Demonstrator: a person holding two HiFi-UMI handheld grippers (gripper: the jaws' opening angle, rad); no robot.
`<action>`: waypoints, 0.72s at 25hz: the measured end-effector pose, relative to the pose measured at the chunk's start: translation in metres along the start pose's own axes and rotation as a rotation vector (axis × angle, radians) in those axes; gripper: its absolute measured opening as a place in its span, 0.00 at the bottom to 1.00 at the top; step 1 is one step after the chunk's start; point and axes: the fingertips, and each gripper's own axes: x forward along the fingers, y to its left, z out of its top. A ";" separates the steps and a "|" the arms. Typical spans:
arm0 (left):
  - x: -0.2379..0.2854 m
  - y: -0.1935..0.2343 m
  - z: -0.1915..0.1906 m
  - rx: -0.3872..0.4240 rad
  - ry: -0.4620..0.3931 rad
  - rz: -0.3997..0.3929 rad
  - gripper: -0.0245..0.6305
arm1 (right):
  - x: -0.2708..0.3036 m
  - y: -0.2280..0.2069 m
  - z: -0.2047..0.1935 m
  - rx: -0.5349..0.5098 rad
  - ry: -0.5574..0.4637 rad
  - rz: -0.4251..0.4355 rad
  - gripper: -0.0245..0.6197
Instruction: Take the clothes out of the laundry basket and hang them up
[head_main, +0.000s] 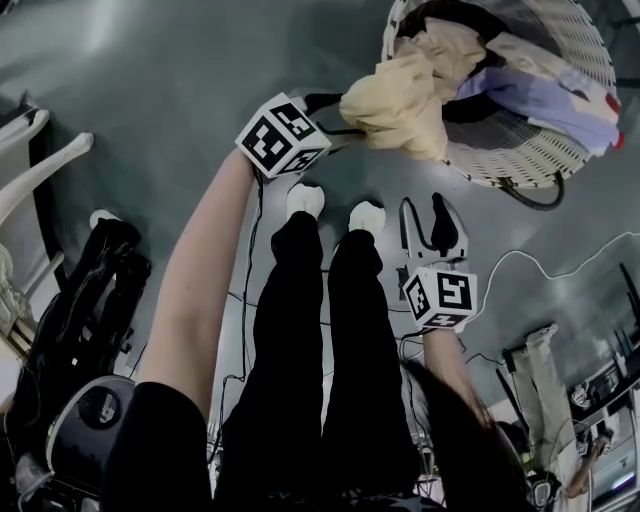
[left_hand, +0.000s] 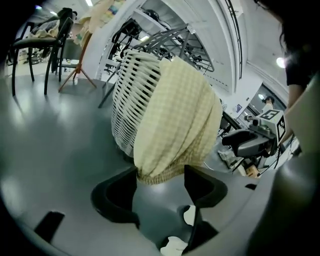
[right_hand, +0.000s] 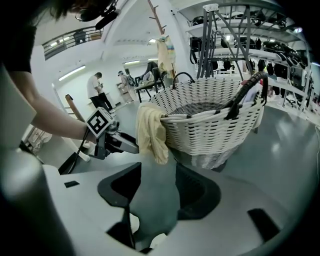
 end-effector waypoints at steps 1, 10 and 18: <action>-0.001 0.001 0.000 -0.007 0.000 0.009 0.46 | 0.000 0.001 0.000 -0.003 0.004 0.002 0.39; -0.063 -0.029 0.002 -0.068 -0.028 0.001 0.16 | -0.009 0.010 0.014 -0.034 0.009 0.000 0.39; -0.154 -0.080 0.051 -0.109 -0.095 -0.049 0.16 | -0.029 0.037 0.025 -0.041 0.042 0.014 0.38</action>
